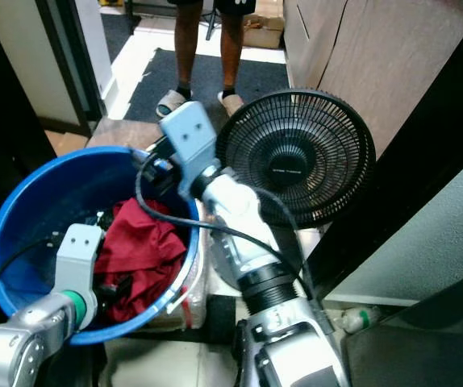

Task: Clothes washing

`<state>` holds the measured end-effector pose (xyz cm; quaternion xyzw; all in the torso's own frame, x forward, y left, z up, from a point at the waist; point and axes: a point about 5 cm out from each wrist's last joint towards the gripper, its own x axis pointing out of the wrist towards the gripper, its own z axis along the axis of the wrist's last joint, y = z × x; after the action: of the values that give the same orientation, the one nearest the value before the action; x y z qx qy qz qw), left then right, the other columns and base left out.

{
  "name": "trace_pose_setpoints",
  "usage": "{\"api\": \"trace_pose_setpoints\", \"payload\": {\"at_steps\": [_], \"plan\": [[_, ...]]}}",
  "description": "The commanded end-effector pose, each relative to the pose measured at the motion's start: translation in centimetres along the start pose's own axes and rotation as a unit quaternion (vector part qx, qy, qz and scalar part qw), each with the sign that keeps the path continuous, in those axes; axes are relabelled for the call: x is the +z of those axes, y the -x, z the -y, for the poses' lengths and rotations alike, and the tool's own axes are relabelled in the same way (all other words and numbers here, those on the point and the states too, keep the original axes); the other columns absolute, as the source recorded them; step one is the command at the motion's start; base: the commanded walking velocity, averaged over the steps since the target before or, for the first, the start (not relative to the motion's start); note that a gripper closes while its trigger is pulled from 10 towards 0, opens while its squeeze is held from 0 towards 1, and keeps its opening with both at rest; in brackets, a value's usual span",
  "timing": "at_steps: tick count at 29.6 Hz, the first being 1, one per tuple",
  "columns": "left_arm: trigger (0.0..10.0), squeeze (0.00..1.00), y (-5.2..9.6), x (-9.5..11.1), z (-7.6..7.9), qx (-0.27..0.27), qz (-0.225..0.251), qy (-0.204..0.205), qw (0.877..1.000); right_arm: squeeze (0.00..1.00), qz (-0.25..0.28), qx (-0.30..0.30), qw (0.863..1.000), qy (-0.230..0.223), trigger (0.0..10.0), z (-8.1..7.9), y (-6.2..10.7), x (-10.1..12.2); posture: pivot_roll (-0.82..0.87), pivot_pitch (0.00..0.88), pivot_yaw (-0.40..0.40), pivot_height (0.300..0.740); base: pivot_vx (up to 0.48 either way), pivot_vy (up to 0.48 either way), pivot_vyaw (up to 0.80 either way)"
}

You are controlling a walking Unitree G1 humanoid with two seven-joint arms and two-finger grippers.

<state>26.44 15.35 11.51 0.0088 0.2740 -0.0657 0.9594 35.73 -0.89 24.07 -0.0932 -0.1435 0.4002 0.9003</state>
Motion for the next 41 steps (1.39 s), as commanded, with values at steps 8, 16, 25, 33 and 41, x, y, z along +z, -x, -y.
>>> {"api": "trace_pose_setpoints", "payload": {"at_steps": [8, 16, 25, 33, 41], "plan": [[10.0, 0.00, 0.2, -1.2, 0.1, 0.007, -0.017, 0.010, 1.000, 0.00, -0.143, -0.057, 0.988, -0.001, 10.0, 2.1, 1.7, -5.5, 0.15, 0.140, -0.055, 0.517, 0.000, 0.000, 0.00], [10.0, 0.00, 0.3, -1.2, 0.2, 0.004, -0.020, 0.007, 1.000, 0.00, -0.152, -0.041, 0.987, -0.018, 10.0, 2.2, 2.7, -6.7, 0.15, 0.152, -0.044, 0.517, 0.000, 0.000, 0.00], [10.0, 0.00, 0.4, -1.3, 0.2, 0.003, -0.022, 0.007, 1.000, 0.00, 0.031, -0.150, 0.984, 0.088, 10.0, 5.3, 2.3, 1.8, 0.15, 0.153, -0.046, 0.517, 0.000, 0.000, 0.00], [10.0, 0.00, 0.0, -1.0, 0.6, -0.002, -0.019, 0.005, 1.000, 0.00, 0.064, -0.162, 0.977, 0.125, 10.0, 5.3, 1.1, 3.1, 0.14, 0.149, -0.041, 0.517, 0.000, 0.000, 0.00], [10.0, 0.00, 0.2, -1.3, 0.6, -0.002, -0.022, 0.006, 1.000, 0.00, 0.001, -0.092, 0.994, 0.056, 10.0, 2.1, -1.4, 0.3, 0.15, 0.151, -0.043, 0.517, 0.000, 0.000, 0.00]]}}
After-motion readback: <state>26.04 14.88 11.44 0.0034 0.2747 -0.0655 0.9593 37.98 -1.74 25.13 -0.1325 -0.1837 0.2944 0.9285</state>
